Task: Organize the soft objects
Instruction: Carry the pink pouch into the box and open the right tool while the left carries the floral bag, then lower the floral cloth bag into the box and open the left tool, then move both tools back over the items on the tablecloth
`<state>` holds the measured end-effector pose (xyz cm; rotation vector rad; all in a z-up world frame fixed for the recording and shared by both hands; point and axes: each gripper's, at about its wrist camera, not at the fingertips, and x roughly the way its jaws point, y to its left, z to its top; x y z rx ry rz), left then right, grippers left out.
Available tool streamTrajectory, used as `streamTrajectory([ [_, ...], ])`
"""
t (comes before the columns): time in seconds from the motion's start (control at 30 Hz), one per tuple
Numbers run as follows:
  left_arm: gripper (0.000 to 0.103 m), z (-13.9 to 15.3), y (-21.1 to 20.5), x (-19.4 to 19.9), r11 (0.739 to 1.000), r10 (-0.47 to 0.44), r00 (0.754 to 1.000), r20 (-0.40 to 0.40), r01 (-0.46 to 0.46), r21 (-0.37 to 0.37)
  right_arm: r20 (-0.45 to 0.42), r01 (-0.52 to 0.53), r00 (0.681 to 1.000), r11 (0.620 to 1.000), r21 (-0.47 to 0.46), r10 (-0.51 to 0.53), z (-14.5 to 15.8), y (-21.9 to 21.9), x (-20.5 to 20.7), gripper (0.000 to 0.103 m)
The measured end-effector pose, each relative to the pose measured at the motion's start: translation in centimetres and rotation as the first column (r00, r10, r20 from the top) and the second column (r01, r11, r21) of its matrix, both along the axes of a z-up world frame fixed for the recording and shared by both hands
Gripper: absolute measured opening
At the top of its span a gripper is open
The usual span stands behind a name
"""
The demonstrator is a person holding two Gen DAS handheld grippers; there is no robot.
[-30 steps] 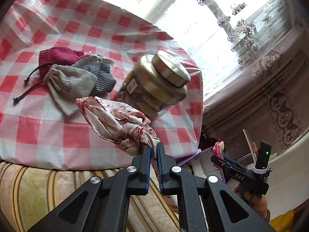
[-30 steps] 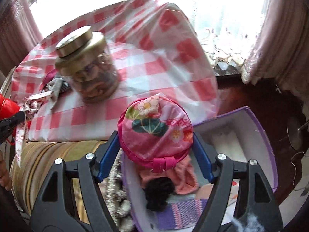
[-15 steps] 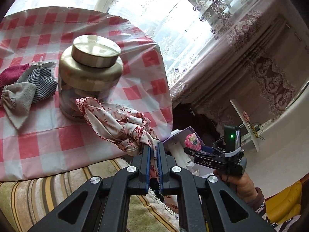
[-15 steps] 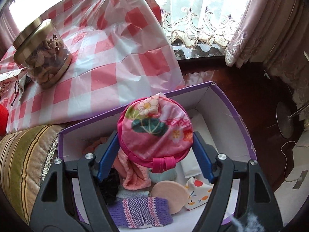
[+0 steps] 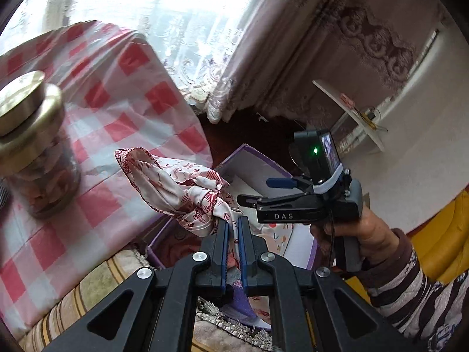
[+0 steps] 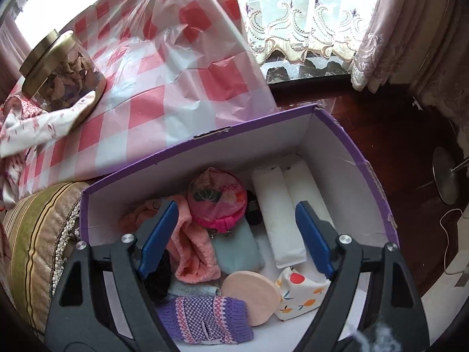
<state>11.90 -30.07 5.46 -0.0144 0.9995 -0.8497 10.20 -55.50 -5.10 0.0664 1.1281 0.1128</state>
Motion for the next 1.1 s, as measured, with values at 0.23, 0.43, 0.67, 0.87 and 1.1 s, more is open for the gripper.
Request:
streamTrajectory([
  [0.23,0.007,-2.5,-5.5,-1.0,0.946,-0.302,0.953,0.006,0.298,0.126,0.026,0.095,0.995,0.996,-0.002,-0.094,1.5,-3.9,-2.5,0.084],
  [0.43,0.018,-7.5,-7.7,1.7,0.874,-0.312,0.950,-0.017,0.294,0.386,0.015,0.129,0.992,0.992,0.010,-0.129,1.4,-5.3,-3.5,0.084],
  [0.67,0.061,-6.8,-4.0,3.1,0.916,-0.151,0.988,0.037,0.126,0.381,0.014,0.093,0.996,0.995,0.025,-0.094,1.3,-4.4,-3.5,0.084],
  [0.87,0.061,-5.1,0.6,3.2,0.975,-0.004,1.000,0.027,-0.002,0.223,0.030,0.048,0.998,0.998,0.044,-0.049,2.2,-2.1,-3.3,0.084],
  [1.1,0.061,-3.4,7.4,2.1,0.979,0.183,0.982,0.055,-0.187,0.086,0.068,-0.071,0.995,0.995,0.070,0.067,4.9,3.0,-3.1,0.084],
])
